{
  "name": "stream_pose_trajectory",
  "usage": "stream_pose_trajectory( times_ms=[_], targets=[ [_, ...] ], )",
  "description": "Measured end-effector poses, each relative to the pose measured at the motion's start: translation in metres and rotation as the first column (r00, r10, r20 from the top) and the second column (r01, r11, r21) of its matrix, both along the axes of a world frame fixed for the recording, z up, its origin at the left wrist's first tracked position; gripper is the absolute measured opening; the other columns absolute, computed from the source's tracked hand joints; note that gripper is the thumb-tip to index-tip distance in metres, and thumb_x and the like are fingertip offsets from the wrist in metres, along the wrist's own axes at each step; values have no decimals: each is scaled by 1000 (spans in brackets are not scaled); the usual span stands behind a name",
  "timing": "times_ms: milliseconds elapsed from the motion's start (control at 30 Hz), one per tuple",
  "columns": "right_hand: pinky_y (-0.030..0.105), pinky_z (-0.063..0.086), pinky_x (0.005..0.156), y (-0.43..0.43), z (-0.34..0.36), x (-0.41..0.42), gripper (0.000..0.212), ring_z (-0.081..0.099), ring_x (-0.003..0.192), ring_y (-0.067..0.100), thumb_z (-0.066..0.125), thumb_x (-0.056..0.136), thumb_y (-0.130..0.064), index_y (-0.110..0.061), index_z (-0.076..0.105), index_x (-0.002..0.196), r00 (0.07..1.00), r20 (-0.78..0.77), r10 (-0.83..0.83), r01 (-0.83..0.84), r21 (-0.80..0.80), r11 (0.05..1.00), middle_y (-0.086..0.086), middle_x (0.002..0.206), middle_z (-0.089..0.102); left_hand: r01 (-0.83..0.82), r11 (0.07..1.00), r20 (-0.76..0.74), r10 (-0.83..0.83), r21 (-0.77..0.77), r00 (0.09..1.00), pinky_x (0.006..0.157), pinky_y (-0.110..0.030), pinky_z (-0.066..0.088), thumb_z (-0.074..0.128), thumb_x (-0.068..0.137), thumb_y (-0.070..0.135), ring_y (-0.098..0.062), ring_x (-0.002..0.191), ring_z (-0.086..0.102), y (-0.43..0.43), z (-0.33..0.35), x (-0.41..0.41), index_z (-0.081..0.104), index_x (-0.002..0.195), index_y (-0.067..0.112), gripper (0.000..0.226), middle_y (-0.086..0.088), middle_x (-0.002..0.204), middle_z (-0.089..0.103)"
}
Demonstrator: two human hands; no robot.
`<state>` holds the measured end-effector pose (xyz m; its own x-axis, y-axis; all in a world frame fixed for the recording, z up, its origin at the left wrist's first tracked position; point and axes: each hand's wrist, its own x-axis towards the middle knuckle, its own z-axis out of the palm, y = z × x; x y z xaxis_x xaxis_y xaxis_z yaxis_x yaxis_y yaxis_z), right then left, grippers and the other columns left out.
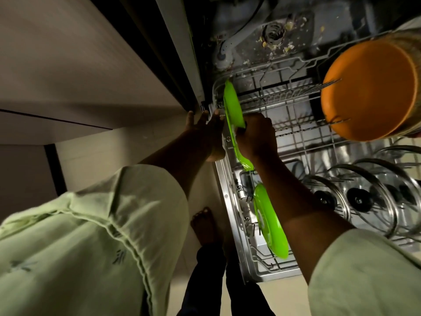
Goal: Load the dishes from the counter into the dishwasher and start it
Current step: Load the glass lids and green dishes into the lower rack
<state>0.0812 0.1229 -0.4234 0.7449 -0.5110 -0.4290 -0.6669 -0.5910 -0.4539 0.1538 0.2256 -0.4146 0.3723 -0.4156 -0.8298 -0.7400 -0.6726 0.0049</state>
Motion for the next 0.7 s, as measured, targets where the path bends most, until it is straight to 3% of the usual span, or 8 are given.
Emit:
stream_pose_trajectory(
  times_ms=[333, 467, 533, 700],
  targets=[
    [23, 38, 69, 6, -8, -1, 19, 65, 104, 32, 60, 93, -13, -7, 68, 109, 999, -43, 6, -5, 22, 1000, 14, 107, 70, -20, 1000, 15, 20, -3, 1000, 120, -57, -6, 53, 95, 52, -28, 152, -12, -2, 1, -3, -13, 157, 15, 98, -6, 165, -17],
    [15, 30, 65, 0, -7, -1, 20, 64, 104, 31, 61, 93, -14, -7, 69, 110, 998, -55, 13, -9, 75, 997, 15, 108, 70, -25, 1000, 26, 25, -2, 999, 120, -56, -8, 53, 94, 52, -27, 152, -13, -3, 1, -4, -14, 157, 15, 99, -6, 165, -18],
    [13, 29, 60, -3, -7, -1, 22, 65, 103, 31, 64, 92, -19, -6, 69, 109, 997, -74, 12, -2, 128, 992, 15, 108, 70, -16, 1000, 32, 16, -14, 999, 120, -57, -8, 53, 94, 54, -27, 152, -13, -1, 0, -4, -15, 157, 16, 100, -6, 164, -18],
    [23, 33, 67, -7, -3, -3, 35, 65, 99, 31, 65, 91, -39, -8, 67, 106, 996, -78, 30, -12, 230, 973, 13, 104, 70, -51, 998, 50, 53, -34, 997, 120, -59, -6, 53, 94, 54, -30, 151, -13, 1, -1, -6, -13, 158, 20, 98, -3, 164, -18]
  ],
)
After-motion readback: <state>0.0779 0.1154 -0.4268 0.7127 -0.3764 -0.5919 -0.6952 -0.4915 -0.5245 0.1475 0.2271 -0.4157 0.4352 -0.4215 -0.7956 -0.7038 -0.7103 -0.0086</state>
